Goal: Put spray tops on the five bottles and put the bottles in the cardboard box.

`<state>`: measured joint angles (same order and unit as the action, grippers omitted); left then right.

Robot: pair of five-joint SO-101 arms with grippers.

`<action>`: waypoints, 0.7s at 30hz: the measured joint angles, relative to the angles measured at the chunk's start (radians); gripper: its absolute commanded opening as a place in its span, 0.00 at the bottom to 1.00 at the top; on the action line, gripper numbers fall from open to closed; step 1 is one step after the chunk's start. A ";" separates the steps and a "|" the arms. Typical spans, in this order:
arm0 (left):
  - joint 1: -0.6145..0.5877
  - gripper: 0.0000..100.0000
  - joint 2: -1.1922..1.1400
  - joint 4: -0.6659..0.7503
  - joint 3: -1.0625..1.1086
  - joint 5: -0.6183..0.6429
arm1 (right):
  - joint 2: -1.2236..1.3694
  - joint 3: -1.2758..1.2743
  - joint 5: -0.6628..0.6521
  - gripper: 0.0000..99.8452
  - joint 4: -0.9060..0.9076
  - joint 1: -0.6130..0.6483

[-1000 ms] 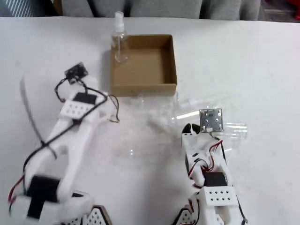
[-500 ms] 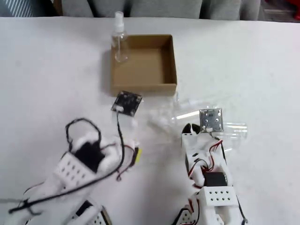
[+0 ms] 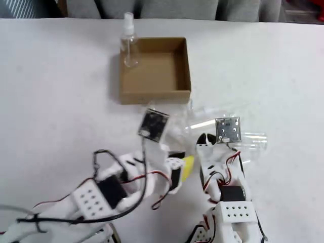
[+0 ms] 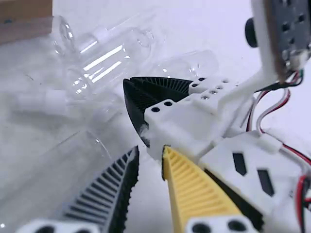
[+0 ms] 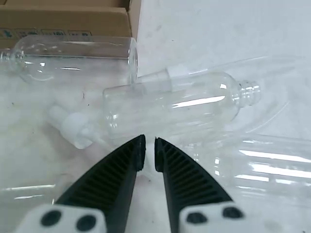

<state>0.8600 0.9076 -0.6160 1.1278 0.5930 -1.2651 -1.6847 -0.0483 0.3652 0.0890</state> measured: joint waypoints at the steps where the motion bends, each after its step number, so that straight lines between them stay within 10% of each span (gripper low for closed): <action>1: 0.005 0.10 -0.041 0.034 0.000 0.000 | 0.000 0.000 0.000 0.02 0.000 0.000; 21: 0.008 0.10 -0.694 0.164 -0.201 0.066 | 0.000 0.000 -0.127 0.02 0.000 -0.031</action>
<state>0.8677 0.2140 -0.4519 0.9268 0.6590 -1.2651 -1.6847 -0.1757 0.3652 0.0583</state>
